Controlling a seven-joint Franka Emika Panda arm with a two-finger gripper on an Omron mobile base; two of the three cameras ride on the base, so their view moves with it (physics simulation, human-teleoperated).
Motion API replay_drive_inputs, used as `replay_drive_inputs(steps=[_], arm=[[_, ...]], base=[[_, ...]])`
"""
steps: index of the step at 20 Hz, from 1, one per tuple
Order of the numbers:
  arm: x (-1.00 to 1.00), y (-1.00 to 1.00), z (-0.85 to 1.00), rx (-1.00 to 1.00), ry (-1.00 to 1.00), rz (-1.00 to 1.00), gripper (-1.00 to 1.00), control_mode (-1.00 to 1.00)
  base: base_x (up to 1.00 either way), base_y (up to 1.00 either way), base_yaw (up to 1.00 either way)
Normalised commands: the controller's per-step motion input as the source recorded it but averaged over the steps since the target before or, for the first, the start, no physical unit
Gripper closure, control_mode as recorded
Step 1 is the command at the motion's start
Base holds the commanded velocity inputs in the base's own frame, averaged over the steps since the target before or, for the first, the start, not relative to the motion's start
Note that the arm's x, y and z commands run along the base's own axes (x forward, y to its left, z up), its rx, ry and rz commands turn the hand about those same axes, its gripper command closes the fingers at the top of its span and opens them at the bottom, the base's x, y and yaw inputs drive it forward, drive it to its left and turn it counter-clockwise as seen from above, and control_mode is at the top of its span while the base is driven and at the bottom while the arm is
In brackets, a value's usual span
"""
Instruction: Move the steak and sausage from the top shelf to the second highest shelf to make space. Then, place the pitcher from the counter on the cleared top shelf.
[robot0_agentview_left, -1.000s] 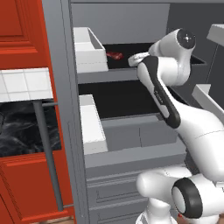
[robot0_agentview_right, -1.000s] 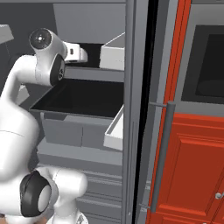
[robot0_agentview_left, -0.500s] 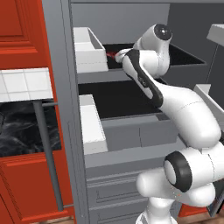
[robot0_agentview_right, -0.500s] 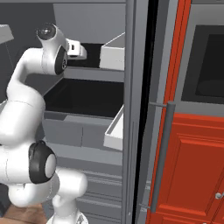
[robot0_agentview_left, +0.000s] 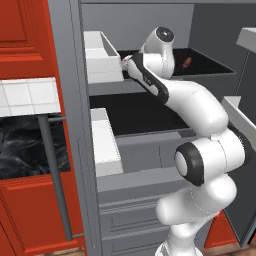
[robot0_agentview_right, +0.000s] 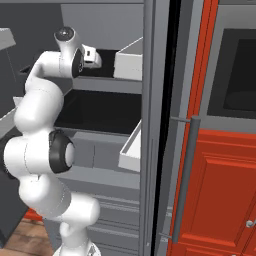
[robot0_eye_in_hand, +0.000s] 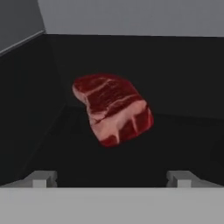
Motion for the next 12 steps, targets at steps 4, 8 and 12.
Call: replay_drive_inputs(steps=[4, 8, 12], arm=[[0.7, 0.08, 0.0, 0.0, 0.0, 0.0, -1.0, -1.0], [0.65, 0.0, 0.0, 0.0, 0.0, 0.0, -1.0, -1.0], [0.55, 0.0, -0.08, 0.0, 0.0, 0.0, -1.0, -1.0]], base=[[0.0, 0.0, 0.0], [0.0, 0.0, 0.0], [0.0, 0.0, 0.0]])
